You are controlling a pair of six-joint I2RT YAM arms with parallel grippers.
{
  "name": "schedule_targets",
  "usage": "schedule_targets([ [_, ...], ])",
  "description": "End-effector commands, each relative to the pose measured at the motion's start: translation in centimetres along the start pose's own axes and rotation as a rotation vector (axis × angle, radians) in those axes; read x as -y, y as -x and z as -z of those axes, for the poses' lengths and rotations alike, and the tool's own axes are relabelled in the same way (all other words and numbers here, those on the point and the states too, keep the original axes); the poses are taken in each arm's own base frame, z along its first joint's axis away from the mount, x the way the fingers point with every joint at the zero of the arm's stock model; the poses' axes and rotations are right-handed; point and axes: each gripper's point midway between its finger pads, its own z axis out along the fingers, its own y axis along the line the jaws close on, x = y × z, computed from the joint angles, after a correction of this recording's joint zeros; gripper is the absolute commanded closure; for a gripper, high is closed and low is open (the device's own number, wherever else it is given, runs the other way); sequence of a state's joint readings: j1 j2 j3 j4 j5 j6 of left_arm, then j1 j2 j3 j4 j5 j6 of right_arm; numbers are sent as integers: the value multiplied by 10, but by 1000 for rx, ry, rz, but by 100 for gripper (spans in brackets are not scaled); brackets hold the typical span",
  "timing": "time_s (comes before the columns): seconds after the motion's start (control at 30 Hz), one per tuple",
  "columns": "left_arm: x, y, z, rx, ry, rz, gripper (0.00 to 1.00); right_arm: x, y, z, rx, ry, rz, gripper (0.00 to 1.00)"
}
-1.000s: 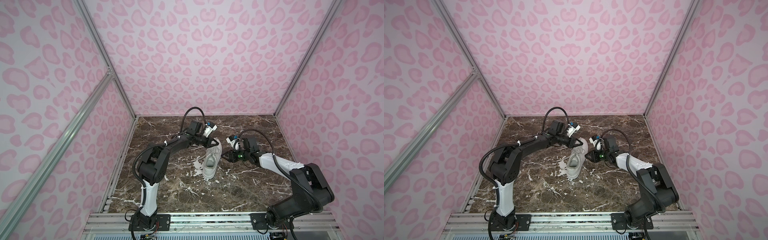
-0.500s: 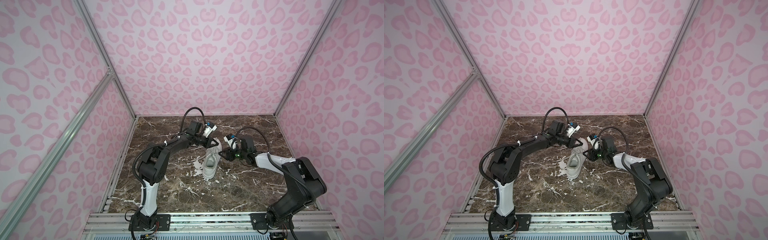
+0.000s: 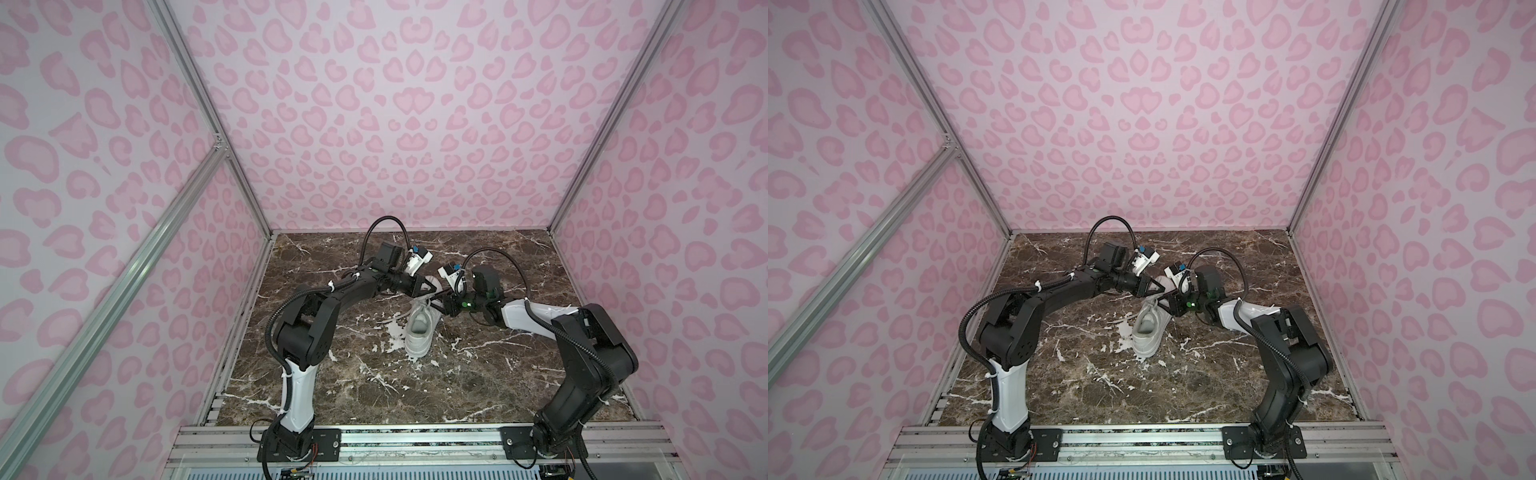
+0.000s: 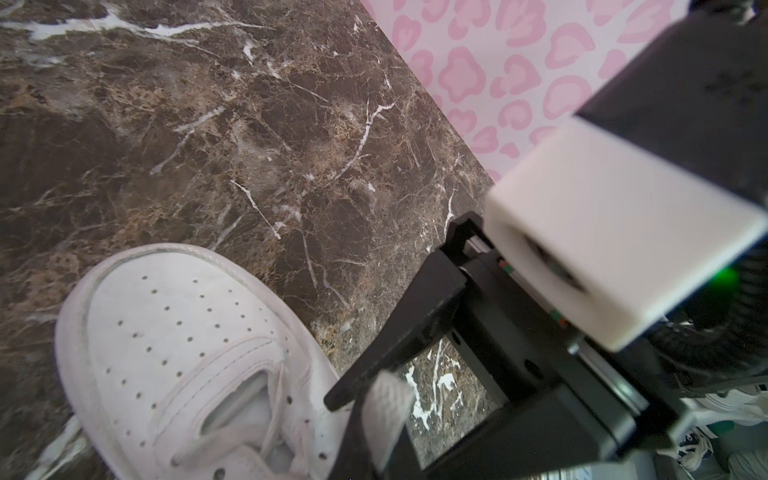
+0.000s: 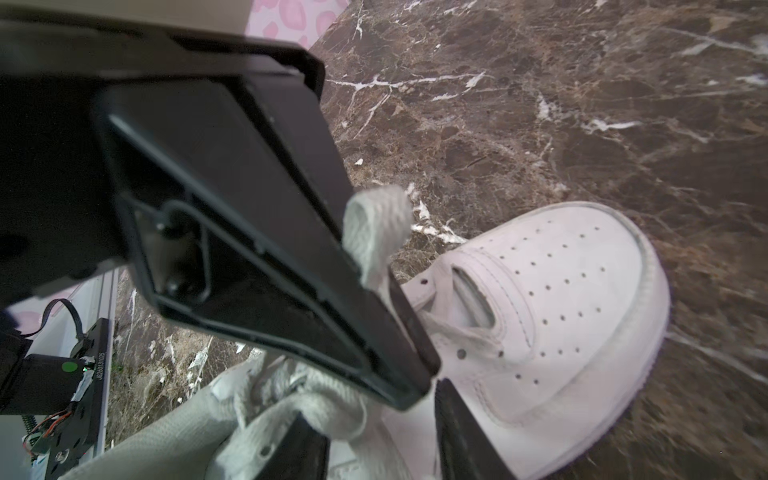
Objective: Tie the shoes
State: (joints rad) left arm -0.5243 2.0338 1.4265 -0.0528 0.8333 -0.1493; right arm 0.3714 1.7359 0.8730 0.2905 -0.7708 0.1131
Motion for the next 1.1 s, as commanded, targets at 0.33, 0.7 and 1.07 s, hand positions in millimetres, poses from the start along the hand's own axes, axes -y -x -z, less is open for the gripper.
schedule_targets([
  [0.33, 4, 8, 7, 33, -14, -15, 97, -12, -8, -5, -45, 97, -57, 89],
  [0.7, 1, 10, 12, 48, 1, -10, 97, -13, -7, 1, -55, 82, -49, 100],
  [1.07, 1, 17, 15, 75, -2, -5, 97, -14, -19, 12, -88, 65, -53, 100],
])
